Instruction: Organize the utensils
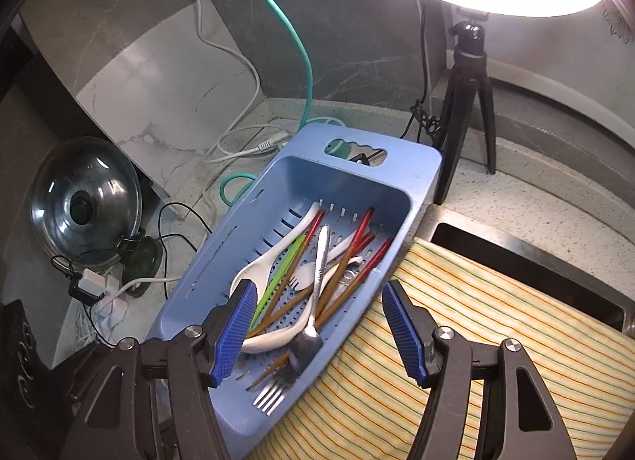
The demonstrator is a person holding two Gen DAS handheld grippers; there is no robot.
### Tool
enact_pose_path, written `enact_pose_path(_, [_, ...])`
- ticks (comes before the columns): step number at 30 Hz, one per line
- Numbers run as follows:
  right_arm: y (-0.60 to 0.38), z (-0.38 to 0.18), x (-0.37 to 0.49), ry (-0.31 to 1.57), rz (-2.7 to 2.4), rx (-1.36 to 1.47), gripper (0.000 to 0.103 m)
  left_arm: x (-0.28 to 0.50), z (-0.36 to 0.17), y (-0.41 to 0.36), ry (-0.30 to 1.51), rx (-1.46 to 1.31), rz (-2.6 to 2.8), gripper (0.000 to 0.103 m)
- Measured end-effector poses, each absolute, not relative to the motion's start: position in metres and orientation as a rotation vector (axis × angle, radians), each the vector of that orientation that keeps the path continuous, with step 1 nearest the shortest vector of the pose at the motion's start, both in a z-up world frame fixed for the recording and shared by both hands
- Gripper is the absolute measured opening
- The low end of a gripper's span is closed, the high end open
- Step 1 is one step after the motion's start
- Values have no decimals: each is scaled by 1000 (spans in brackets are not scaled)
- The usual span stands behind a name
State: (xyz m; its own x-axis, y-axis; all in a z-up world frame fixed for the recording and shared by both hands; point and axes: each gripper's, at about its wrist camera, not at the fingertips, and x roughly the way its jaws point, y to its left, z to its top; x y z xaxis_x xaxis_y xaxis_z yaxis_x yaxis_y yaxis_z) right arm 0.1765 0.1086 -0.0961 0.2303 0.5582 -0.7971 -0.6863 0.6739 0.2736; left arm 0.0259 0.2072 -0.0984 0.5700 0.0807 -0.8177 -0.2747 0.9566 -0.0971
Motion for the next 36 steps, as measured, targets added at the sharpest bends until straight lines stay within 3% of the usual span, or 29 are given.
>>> enact_pose_path(5, [84, -86, 165, 987, 869, -157, 64, 12, -80, 200, 896, -249, 260, 79])
enact_pose_path(20, [2, -37, 112, 800, 858, -124, 73, -21, -38, 172, 801, -243, 342, 79])
enact_pose_path(23, [-13, -31, 105, 778, 852, -85, 81, -25, -35, 170, 791, -246, 349, 79])
enact_pose_path(36, [-24, -24, 92, 756, 858, -113, 81, -26, -29, 158, 800, -243, 369, 79])
